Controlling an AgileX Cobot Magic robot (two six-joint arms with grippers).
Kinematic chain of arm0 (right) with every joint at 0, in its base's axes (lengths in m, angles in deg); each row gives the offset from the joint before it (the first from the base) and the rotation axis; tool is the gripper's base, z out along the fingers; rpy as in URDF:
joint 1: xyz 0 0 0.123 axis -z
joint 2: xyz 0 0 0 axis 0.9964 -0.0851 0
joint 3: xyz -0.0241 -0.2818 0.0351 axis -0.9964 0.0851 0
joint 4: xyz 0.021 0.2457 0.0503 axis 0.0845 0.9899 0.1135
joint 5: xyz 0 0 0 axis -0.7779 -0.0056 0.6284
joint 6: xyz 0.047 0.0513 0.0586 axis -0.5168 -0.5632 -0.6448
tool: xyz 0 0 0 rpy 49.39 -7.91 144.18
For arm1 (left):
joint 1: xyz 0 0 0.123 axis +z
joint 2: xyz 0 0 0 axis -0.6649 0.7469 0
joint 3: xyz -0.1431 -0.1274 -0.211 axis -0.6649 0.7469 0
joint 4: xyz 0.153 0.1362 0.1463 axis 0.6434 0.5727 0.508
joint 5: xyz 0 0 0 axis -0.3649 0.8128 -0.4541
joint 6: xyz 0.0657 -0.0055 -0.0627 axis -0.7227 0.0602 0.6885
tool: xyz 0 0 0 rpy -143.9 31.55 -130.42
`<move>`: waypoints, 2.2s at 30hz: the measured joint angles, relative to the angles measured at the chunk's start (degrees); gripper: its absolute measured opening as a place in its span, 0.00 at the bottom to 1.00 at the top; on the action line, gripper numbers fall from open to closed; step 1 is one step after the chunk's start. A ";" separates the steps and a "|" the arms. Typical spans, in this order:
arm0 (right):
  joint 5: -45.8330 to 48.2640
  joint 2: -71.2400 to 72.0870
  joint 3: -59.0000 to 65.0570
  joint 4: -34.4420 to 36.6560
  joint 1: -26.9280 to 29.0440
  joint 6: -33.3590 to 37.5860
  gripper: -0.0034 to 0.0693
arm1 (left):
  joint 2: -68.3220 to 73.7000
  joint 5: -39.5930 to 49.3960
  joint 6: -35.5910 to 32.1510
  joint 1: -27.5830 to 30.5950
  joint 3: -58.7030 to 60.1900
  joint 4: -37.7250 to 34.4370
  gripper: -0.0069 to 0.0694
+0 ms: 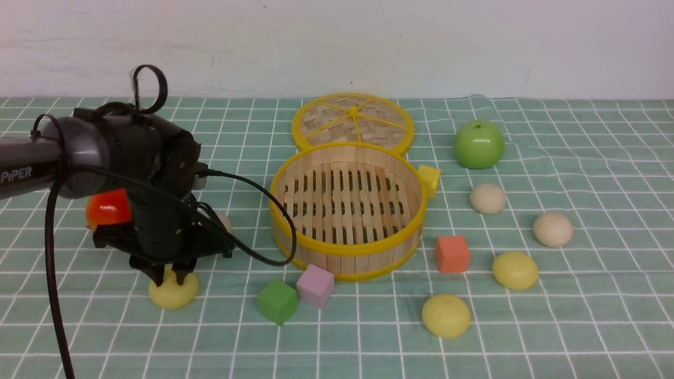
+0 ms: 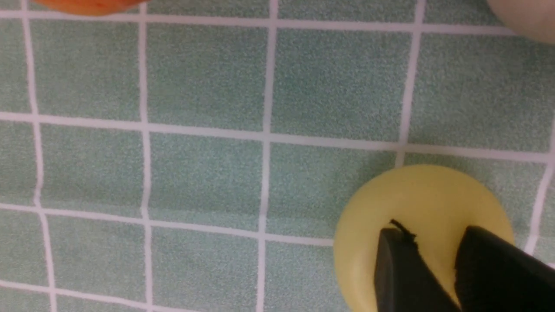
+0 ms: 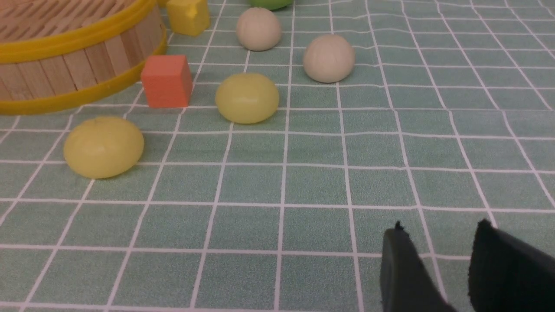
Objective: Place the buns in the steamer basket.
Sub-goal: Use the left arm to grab a steamed stuffed bun, then use the left arm to put the steamed stuffed bun into the steamer, then use the left arm to grab a steamed stuffed bun
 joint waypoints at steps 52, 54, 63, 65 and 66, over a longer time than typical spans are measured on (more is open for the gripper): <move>0.00 0.00 0.00 0.00 0.00 0.00 0.38 | 16.85 9.37 -14.59 -8.34 -37.27 -19.62 0.11; 0.00 0.00 0.00 0.00 0.00 0.00 0.38 | 16.64 9.30 -14.48 -8.34 -37.38 -19.44 0.14; 0.00 0.00 0.00 0.00 0.00 0.00 0.38 | 12.07 11.79 -14.25 -7.83 -37.38 -17.33 0.53; 0.00 0.00 0.00 0.00 0.00 0.00 0.38 | 10.54 12.62 -14.25 -7.10 -37.38 -16.45 0.58; 0.00 0.00 0.00 0.00 0.00 0.00 0.38 | 8.97 13.47 -14.22 -5.96 -37.38 -15.05 0.61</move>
